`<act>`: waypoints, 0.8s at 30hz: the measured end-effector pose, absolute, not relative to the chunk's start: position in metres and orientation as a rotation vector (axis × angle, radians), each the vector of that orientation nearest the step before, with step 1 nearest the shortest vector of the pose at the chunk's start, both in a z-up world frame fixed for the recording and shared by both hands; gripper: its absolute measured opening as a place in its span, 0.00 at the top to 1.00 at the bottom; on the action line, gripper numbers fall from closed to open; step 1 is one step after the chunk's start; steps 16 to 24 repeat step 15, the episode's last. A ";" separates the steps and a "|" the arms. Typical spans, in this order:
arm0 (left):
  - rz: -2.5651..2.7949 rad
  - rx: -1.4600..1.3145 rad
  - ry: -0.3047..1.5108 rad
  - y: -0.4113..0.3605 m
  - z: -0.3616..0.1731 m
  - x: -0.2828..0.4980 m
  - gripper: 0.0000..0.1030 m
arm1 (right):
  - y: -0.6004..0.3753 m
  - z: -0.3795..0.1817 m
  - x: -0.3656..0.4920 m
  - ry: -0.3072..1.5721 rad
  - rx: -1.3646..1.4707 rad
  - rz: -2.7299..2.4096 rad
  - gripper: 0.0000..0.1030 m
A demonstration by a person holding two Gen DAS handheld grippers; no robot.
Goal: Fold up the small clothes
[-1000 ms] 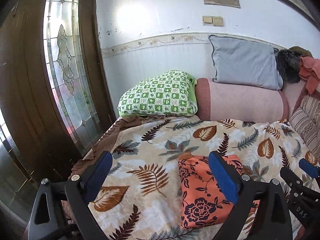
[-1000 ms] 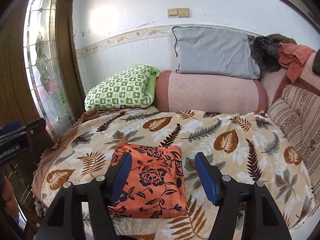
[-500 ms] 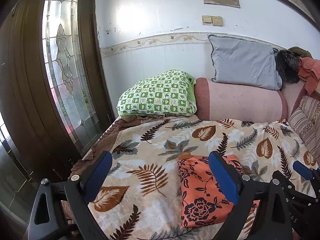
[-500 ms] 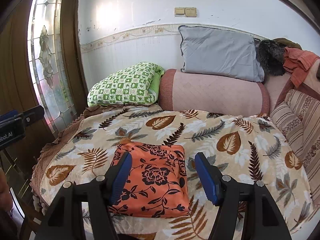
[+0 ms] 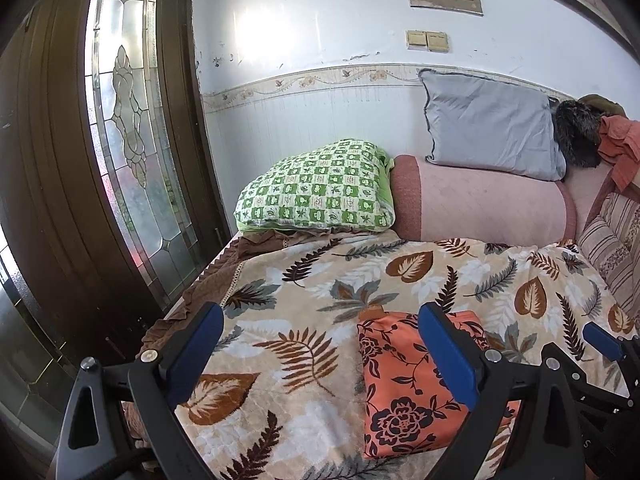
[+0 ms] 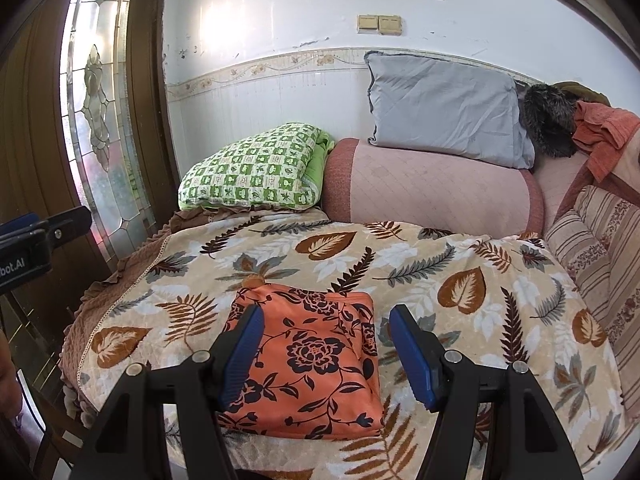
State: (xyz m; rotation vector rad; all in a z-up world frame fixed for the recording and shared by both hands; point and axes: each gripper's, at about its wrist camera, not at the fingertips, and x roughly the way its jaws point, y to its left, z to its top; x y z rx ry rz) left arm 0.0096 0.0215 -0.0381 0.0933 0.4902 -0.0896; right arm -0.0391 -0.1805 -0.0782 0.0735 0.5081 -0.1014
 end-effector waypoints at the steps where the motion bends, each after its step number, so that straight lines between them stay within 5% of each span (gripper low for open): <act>1: -0.092 0.091 0.494 0.021 -0.039 0.010 0.05 | -0.180 -0.078 -0.040 0.508 0.073 -0.102 0.33; 24: -0.181 -0.003 0.528 0.023 -0.054 0.036 0.04 | -0.193 -0.091 -0.022 0.539 0.111 -0.098 0.33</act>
